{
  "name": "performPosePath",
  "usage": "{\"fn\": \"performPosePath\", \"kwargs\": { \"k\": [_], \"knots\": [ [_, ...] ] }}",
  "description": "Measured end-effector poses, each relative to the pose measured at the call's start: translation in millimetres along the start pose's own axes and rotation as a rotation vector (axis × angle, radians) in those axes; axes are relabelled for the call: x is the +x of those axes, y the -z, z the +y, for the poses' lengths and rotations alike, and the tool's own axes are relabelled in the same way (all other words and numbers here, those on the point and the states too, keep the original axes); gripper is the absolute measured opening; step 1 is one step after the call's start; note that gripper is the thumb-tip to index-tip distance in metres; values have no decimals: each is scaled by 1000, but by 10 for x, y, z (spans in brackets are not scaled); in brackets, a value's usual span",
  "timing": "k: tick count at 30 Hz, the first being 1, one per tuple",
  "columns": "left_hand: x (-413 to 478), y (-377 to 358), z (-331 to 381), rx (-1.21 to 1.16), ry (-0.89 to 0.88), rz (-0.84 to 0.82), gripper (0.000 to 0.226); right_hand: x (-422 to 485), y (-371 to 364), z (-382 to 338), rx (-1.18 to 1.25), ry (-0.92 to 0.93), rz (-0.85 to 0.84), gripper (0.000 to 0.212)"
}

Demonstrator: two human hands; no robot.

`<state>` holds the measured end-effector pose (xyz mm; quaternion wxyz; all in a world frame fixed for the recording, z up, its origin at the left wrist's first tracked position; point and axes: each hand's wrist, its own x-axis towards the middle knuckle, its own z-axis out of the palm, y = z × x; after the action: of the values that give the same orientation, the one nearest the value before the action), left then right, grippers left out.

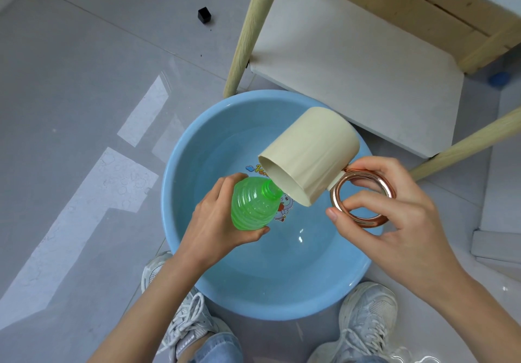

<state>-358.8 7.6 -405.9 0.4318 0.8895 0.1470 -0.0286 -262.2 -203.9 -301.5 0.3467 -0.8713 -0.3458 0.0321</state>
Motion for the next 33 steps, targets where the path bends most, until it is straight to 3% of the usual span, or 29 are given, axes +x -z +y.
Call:
{"fn": "performPosePath", "kwargs": {
  "k": [12, 20, 33],
  "knots": [
    [-25, -29, -65, 35, 43, -3, 88, -57, -336, 316, -9, -31, 101, 29],
    [-40, -47, -104, 44, 53, 5, 87, -152, -641, 740, -282, -62, -10, 27],
    [-32, -60, -170, -3, 96, 20, 87, -177, -903, 1029, -462, -183, -58, 26]
  ]
}}
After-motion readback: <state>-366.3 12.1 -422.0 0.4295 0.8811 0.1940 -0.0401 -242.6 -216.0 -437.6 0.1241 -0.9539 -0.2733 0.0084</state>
